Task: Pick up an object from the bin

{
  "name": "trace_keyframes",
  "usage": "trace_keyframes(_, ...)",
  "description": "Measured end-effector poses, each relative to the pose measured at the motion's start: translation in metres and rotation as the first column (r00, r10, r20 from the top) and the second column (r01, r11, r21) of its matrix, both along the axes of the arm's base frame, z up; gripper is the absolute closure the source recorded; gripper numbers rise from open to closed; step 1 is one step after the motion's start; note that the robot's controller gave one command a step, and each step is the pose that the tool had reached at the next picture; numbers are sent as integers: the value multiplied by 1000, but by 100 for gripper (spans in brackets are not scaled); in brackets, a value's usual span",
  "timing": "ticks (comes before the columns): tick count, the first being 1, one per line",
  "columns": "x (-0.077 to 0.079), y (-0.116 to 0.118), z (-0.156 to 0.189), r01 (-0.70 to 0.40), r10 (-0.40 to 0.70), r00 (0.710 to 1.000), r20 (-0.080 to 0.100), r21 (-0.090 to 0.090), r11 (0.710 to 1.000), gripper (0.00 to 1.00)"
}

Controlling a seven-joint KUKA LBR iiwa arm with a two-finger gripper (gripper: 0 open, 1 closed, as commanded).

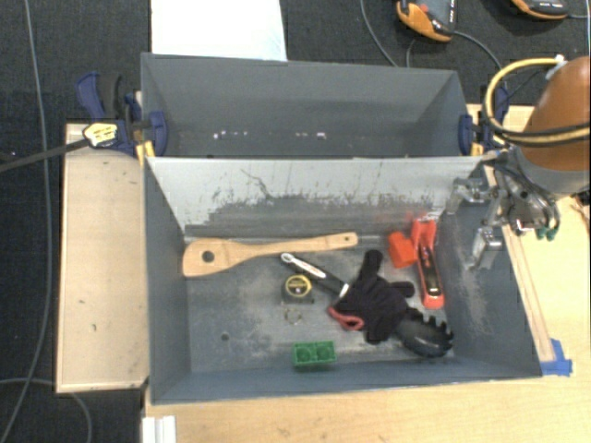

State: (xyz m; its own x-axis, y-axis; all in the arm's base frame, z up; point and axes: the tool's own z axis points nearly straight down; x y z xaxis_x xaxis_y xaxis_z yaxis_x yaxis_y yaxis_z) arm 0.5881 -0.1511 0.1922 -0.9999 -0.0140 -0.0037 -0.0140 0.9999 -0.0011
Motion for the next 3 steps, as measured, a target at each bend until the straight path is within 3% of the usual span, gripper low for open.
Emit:
trace_keyframes(1, 0, 0, 0, 0, 0, 1000, 0, 0, 1000, 0)
trace_keyframes(2, -21, 14, -57, 72, -72, 997, 3, 1, 997, 0)
trace_keyframes(3, 4, 30, -57, 39, -39, 999, 16, -2, 999, 100)
